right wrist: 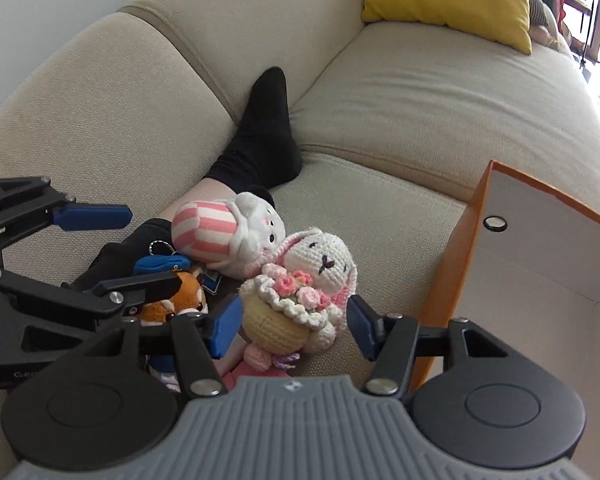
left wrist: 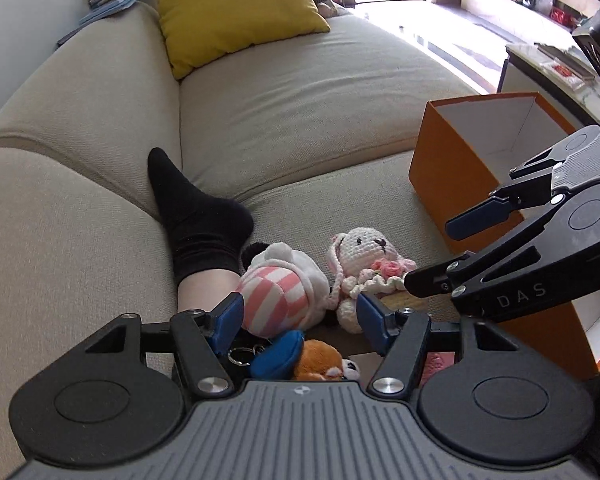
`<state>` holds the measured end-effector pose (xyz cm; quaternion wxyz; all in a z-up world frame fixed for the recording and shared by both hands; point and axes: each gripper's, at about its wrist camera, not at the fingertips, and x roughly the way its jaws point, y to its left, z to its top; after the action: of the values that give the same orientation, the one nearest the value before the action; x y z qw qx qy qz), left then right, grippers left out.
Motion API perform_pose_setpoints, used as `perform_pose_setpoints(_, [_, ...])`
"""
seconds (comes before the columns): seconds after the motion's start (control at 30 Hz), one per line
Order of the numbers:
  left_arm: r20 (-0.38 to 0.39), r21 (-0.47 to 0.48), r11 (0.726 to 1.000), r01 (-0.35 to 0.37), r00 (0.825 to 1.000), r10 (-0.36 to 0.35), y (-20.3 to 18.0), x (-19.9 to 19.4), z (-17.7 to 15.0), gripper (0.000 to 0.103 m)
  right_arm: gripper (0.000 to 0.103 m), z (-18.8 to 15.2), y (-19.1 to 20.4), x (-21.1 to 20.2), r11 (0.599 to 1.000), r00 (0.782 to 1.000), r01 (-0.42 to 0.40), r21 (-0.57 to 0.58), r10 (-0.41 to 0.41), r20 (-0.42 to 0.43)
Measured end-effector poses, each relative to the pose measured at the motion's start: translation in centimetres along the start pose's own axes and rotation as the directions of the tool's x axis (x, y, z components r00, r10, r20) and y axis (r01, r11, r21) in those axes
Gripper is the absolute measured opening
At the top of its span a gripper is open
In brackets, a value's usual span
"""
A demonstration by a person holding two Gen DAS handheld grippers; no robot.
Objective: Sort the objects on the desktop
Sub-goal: 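Grasp the pink-striped panda with the left tool while the right tool grasps the crocheted bunny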
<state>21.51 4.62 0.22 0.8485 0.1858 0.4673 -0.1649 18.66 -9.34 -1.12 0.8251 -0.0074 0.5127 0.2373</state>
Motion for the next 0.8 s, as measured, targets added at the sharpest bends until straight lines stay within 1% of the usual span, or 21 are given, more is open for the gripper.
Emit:
perform_pose_setpoints(0.03, [-0.035, 0.028, 0.999, 0.024, 0.999, -0.023, 0.6, 0.9, 0.7, 0.074, 0.061, 0.3, -0.1, 0.5, 1.000, 1.000, -0.003, 0.013, 0.003, -0.018])
perform_pose_setpoints(0.1, [-0.081, 0.058, 0.997, 0.050, 0.996, -0.045, 1.3, 2.2, 1.7, 0.074, 0.061, 1.2, -0.5, 2.0, 0.998, 0.998, -0.002, 0.060, 0.006, -0.063])
perform_pose_setpoints(0.2, [-0.161, 0.098, 0.990, 0.099, 0.984, -0.082, 2.4, 4.4, 3.2, 0.074, 0.061, 1.9, -1.4, 3.7, 0.989, 0.991, -0.010, 0.147, 0.029, -0.128])
perform_pose_setpoints(0.23, [-0.204, 0.108, 0.985, 0.135, 0.973, -0.111, 2.8, 5.3, 3.6, 0.074, 0.061, 2.2, -1.8, 4.4, 0.985, 0.987, -0.018, 0.174, 0.046, -0.155])
perform_pose_setpoints(0.27, [-0.238, 0.112, 0.981, 0.156, 0.963, -0.126, 3.0, 6.0, 3.9, 0.074, 0.061, 2.4, -1.9, 5.1, 0.982, 0.982, -0.023, 0.188, 0.057, -0.179])
perform_pose_setpoints(0.33, [-0.299, 0.120, 0.976, 0.184, 0.944, -0.141, 3.4, 7.5, 4.4, 0.074, 0.061, 2.6, -2.0, 5.9, 0.980, 0.978, -0.014, 0.197, 0.054, -0.202])
perform_pose_setpoints(0.47, [-0.370, 0.134, 0.964, 0.230, 0.914, -0.167, 4.0, 8.6, 4.9, 0.074, 0.063, 3.1, -2.3, 7.0, 0.975, 0.968, -0.028, 0.219, 0.082, -0.239])
perform_pose_setpoints(0.5, [-0.390, 0.138, 0.960, 0.242, 0.905, -0.172, 4.1, 9.0, 5.1, 0.074, 0.066, 3.2, -2.3, 7.3, 0.975, 0.965, -0.026, 0.222, 0.083, -0.250])
perform_pose_setpoints(0.53, [-0.415, 0.139, 0.955, 0.261, 0.891, -0.183, 4.2, 9.4, 5.2, 0.074, 0.067, 3.3, -2.5, 7.7, 0.973, 0.960, -0.026, 0.229, 0.088, -0.265])
perform_pose_setpoints(0.6, [-0.455, 0.139, 0.950, 0.280, 0.870, -0.190, 4.2, 10.2, 5.3, 0.073, 0.067, 3.3, -2.6, 8.3, 0.969, 0.950, -0.029, 0.244, 0.103, -0.295])
perform_pose_setpoints(0.7, [-0.486, 0.113, 0.942, 0.315, 0.845, -0.223, 4.6, 11.1, 5.7, 0.072, 0.069, 3.3, -2.8, 8.7, 0.966, 0.946, -0.033, 0.258, 0.114, -0.305])
perform_pose_setpoints(0.8, [-0.496, 0.092, 0.941, 0.325, 0.835, -0.240, 4.9, 11.7, 5.8, 0.071, 0.069, 3.4, -3.4, 9.3, 0.957, 0.939, -0.039, 0.287, 0.133, -0.316])
